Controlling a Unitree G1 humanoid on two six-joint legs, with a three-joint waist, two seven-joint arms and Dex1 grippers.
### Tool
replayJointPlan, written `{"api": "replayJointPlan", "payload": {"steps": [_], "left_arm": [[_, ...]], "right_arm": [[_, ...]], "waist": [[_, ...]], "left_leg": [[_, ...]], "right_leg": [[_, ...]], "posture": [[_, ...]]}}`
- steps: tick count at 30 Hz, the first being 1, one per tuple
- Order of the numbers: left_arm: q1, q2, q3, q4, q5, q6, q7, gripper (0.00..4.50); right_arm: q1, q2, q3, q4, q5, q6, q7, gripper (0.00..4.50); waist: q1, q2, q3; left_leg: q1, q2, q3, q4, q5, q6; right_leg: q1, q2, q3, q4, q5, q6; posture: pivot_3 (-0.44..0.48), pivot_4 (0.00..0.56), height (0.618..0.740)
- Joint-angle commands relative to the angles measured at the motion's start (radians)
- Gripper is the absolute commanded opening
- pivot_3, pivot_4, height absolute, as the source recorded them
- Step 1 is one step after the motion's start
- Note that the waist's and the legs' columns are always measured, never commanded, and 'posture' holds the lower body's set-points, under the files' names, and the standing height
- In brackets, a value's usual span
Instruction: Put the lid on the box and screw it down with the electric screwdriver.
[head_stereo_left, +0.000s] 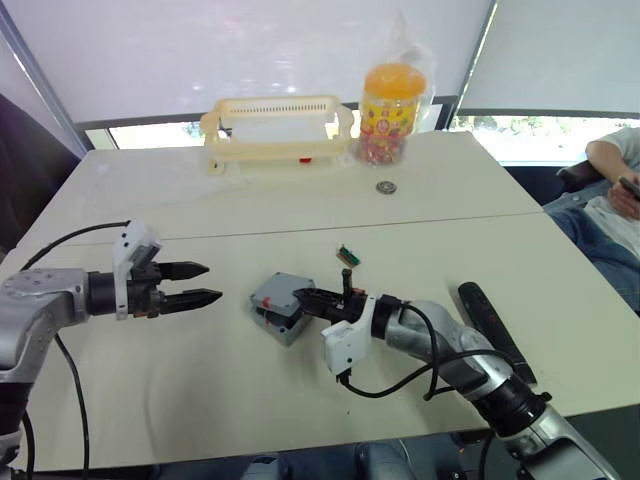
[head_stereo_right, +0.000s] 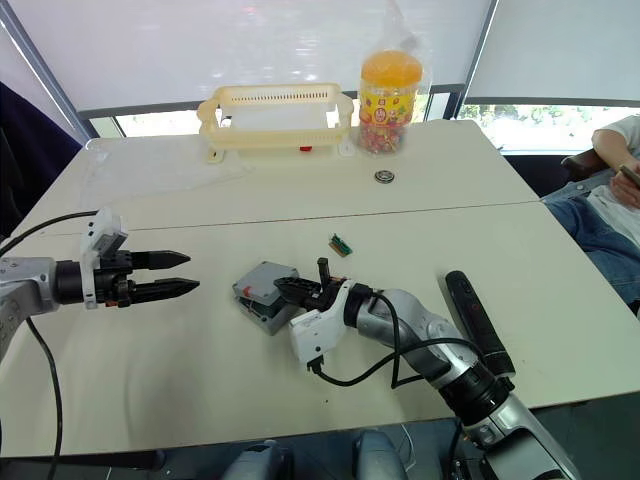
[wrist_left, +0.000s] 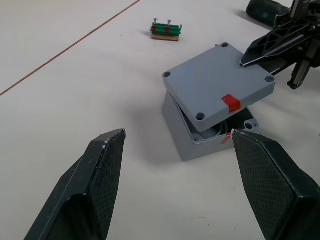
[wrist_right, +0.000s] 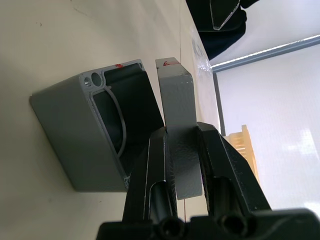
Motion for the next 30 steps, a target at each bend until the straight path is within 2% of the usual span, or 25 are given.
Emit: {"api": "replayJointPlan", "payload": {"steps": [1,30], "left_arm": [[-0.010,0.001,0.008,-0.021,0.007,-0.016,0.009,3.46],[-0.049,-0.016,-0.028,0.001,0.037,-0.039,0.015,3.46]], "right_arm": [[-0.021,0.011,0.000,-0.009,-0.006,-0.010,-0.010,0.14],[0.021,0.021,0.028,-0.034,-0.029,0.001,0.025,0.14]], "waist": [[0.000,0.000,0.000],[0.000,0.000,0.000]], "left_leg": [[0.000,0.000,0.000,0.000,0.000,0.000],[0.000,0.000,0.000,0.000,0.000,0.000]], "right_leg": [[0.000,0.000,0.000,0.000,0.000,0.000],[0.000,0.000,0.000,0.000,0.000,0.000]], "posture": [[0.000,0.150,0.740],[0.000,0.150,0.740]]}}
